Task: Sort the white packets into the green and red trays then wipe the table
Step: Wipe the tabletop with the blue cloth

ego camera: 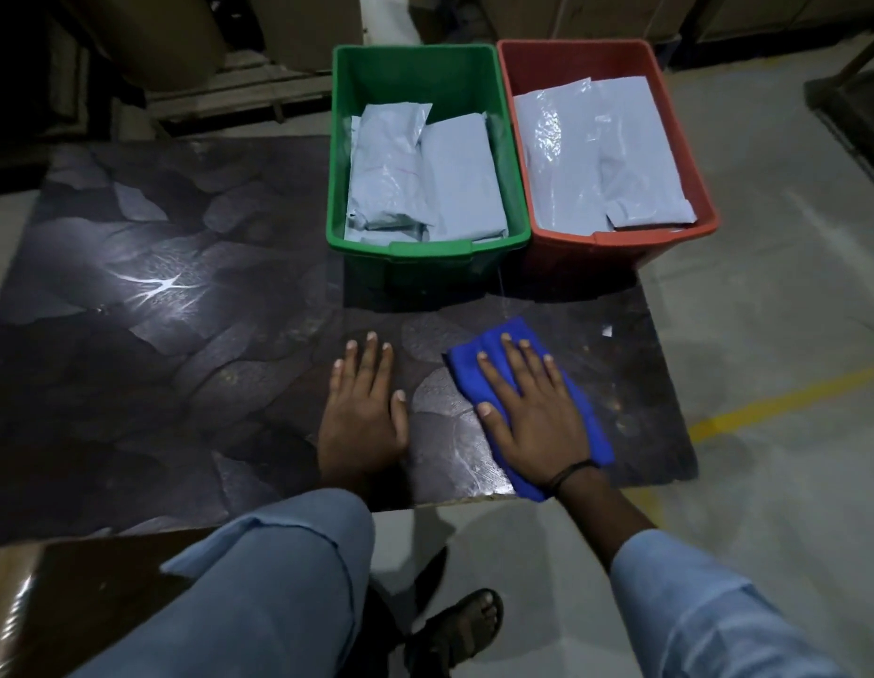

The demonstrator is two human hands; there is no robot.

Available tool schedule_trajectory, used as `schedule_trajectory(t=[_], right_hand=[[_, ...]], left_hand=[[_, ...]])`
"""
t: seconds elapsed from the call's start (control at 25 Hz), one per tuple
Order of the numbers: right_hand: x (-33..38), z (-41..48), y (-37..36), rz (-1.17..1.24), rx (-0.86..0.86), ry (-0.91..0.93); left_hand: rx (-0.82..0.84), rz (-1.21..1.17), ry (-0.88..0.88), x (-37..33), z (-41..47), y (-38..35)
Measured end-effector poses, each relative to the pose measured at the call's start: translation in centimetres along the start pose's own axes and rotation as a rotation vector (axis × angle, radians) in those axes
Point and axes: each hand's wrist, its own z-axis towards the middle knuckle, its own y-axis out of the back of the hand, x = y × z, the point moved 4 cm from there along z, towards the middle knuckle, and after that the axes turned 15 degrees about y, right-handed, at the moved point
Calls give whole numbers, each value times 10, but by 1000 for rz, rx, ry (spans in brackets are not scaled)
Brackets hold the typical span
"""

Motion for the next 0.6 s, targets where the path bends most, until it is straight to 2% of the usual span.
schedule_trajectory(t=[0.08,0.16,0.24,0.32,0.48,0.6], right_hand=[[-40,0,1,-69,-7,-116],[-72,-1,3,-78,-34,-335],[-69,8,1,-92,-56,-448],[-40,29,-5,-78,-54,-405],[47,75,-10,-22,-55,-173],[117,60,-14,-1,-18,-46]], left_hand=[[-7,-20,-1,1,0,-1],[-4,-43,-3,2,-1,-2],[13,-35,6,2,-2,-2],[50,-7,30,4,0,0],[107,-53,-5,2,-2,13],[71,-29,42,45,-9,26]])
